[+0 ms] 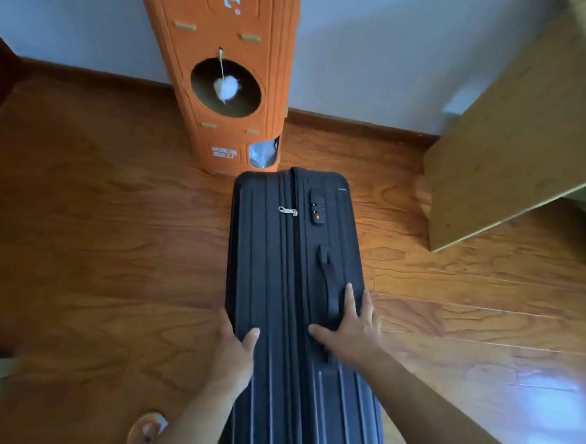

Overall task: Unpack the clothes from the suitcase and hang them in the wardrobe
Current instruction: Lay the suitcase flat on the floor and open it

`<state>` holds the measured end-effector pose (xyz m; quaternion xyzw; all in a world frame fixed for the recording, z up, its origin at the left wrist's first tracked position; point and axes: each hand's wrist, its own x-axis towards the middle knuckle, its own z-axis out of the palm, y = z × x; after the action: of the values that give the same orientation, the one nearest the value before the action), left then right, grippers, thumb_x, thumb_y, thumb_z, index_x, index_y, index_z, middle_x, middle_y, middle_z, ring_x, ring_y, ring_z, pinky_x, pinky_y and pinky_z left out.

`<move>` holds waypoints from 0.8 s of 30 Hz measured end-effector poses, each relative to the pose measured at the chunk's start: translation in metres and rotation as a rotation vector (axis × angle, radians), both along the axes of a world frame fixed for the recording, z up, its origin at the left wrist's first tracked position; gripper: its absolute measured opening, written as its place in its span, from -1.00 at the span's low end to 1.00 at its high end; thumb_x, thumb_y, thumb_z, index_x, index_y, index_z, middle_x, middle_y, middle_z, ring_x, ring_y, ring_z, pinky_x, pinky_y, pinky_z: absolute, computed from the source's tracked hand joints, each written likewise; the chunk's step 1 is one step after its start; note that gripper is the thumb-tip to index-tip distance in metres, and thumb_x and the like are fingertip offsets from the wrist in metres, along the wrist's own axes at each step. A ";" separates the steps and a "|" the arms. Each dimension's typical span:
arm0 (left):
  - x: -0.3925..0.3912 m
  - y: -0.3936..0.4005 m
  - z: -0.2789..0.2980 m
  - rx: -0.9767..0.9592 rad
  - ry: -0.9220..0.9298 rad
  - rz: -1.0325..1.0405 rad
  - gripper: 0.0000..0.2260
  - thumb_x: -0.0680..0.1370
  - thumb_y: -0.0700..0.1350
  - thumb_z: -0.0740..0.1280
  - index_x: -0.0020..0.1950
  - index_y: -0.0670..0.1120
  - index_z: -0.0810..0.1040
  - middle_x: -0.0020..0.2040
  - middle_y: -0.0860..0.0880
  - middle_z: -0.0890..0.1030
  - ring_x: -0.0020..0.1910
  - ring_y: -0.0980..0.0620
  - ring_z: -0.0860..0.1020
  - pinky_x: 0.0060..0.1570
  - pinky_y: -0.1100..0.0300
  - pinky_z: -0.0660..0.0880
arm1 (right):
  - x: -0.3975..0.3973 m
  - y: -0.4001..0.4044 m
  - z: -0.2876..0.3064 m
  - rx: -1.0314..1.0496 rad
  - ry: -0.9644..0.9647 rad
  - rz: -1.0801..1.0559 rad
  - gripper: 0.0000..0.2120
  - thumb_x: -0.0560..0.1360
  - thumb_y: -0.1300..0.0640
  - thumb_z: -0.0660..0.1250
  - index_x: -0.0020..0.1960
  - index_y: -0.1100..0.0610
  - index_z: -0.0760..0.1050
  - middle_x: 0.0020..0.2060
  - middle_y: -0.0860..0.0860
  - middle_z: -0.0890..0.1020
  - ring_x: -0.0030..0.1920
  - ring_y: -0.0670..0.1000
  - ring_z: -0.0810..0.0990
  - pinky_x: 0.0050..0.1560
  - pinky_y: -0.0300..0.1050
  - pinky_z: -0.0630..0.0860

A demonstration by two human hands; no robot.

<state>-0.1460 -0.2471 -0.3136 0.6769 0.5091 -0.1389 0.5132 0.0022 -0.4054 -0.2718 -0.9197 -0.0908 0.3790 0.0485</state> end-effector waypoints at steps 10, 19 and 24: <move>0.010 0.014 -0.011 0.074 0.229 -0.208 -0.17 0.60 0.31 0.19 0.66 -0.05 -0.13 0.60 -0.17 0.20 0.56 -0.18 0.21 0.49 -0.13 0.26 | 0.058 0.077 0.006 0.437 -0.534 0.373 -0.50 0.56 0.12 0.31 0.49 0.10 0.34 0.45 0.09 0.32 0.37 0.20 0.29 0.33 0.15 0.41; 0.004 0.026 -0.009 0.153 0.226 -0.334 -0.18 0.61 0.32 0.12 0.66 -0.08 -0.18 0.58 -0.13 0.16 0.54 -0.12 0.23 0.46 0.04 0.26 | 0.134 0.194 -0.025 0.060 -0.589 0.844 -0.75 0.44 0.32 0.37 0.09 0.17 0.46 0.03 0.10 0.51 0.05 0.12 0.46 -0.06 -0.07 0.46; 0.009 0.029 0.004 0.068 0.202 -0.301 -0.23 0.65 0.26 0.12 0.66 -0.06 -0.22 0.58 -0.13 0.14 0.49 -0.15 0.31 0.37 0.03 0.32 | 0.125 0.160 -0.024 0.287 -0.611 0.842 -0.70 0.29 0.45 0.42 -0.09 0.19 0.46 -0.20 0.10 0.51 -0.18 0.14 0.51 -0.25 -0.01 0.45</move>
<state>-0.1371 -0.2183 -0.3096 0.7450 0.4554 -0.2641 0.4096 0.1275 -0.2449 -0.2954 -0.8562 -0.5124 0.0645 -0.0110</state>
